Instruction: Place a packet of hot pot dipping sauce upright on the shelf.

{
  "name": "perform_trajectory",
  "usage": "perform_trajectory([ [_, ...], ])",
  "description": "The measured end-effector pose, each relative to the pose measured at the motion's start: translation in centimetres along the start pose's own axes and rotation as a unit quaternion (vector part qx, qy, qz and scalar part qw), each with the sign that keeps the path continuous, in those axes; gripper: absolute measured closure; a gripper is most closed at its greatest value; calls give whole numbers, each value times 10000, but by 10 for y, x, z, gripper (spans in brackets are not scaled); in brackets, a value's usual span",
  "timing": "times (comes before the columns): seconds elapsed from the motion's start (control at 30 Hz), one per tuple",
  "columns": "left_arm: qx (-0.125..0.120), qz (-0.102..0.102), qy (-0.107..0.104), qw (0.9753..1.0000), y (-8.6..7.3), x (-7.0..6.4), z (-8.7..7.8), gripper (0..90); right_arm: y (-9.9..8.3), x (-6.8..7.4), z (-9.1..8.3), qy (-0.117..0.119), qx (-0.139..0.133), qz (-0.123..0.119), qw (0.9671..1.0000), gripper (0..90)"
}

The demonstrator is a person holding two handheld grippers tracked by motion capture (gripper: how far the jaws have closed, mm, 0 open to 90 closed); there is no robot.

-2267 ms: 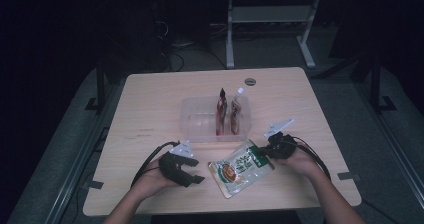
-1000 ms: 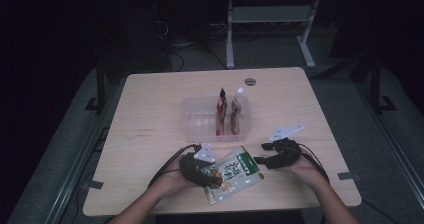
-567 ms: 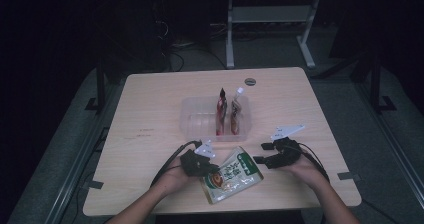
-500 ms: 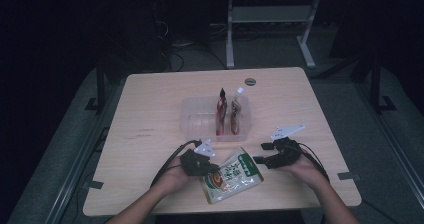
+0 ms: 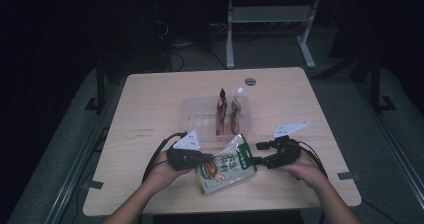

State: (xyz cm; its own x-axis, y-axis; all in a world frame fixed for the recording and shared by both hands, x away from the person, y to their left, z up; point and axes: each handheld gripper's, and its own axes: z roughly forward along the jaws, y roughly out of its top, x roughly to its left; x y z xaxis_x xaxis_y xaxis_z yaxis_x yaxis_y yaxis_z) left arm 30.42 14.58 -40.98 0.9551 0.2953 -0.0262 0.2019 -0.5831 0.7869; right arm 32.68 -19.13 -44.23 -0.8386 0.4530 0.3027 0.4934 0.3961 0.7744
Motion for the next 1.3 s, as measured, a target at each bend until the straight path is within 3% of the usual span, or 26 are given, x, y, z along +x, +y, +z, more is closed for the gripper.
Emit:
perform_trajectory([
  [0.3,-255,63,74,9996,-1,-9,-17,900,16,10,21,727,-95,-184,9971,292],
  [0.5,-285,18,167,9995,-5,-14,-24,900,24,14,38,1005,81,-287,9945,321],
  [0.63,-300,-20,232,9993,-7,-13,-27,900,28,16,44,1039,139,-374,9938,389],
  [0.67,-300,-47,271,9992,-9,-12,-29,900,29,17,46,1061,141,-447,9933,445],
  [0.83,-310,-77,316,9990,-11,-9,-30,900,30,19,46,1058,145,-491,9931,546],
  [1.07,-299,-113,401,9987,-14,-4,-30,900,31,22,42,1108,61,-647,9917,759],
  [1.3,-350,-112,407,9985,-15,-2,-28,900,31,21,41,1278,124,-668,9895,865],
])
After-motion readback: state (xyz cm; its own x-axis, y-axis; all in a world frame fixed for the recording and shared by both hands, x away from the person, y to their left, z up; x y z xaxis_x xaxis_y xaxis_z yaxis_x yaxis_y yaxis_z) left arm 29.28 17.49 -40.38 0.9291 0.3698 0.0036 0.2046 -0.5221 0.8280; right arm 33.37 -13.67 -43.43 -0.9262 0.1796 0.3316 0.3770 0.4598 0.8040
